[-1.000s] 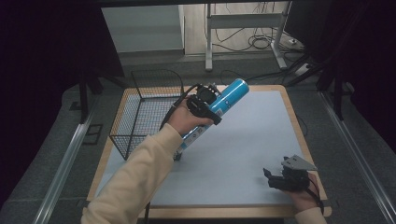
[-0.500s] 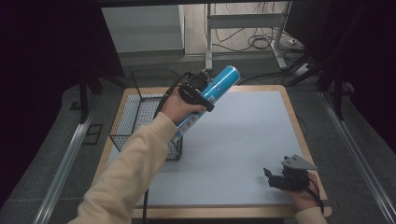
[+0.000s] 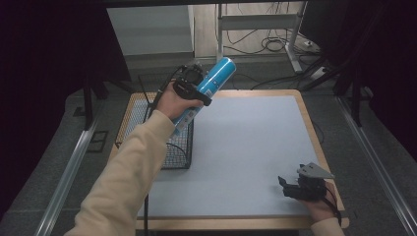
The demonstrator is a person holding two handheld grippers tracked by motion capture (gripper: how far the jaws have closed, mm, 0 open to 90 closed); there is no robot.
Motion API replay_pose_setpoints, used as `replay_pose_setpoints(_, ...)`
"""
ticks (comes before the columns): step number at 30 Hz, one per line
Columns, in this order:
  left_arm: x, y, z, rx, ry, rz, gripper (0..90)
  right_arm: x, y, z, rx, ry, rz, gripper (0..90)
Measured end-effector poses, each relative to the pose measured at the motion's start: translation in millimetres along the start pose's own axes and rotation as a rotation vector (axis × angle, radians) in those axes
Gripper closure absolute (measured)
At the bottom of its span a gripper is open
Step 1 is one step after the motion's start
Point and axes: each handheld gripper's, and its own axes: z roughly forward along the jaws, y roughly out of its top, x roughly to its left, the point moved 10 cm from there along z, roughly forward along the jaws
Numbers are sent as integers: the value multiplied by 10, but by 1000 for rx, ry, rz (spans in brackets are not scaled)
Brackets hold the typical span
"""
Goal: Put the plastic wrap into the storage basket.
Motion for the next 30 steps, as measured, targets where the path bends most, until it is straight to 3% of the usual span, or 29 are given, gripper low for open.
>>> replay_pose_setpoints(8,217,-71,67,17,23,-25,316,6,-7,11,4,2,-2,118)
replay_pose_setpoints(30,602,-277,278,69,59,-67,316,4,-19,20,9,2,-7,118)
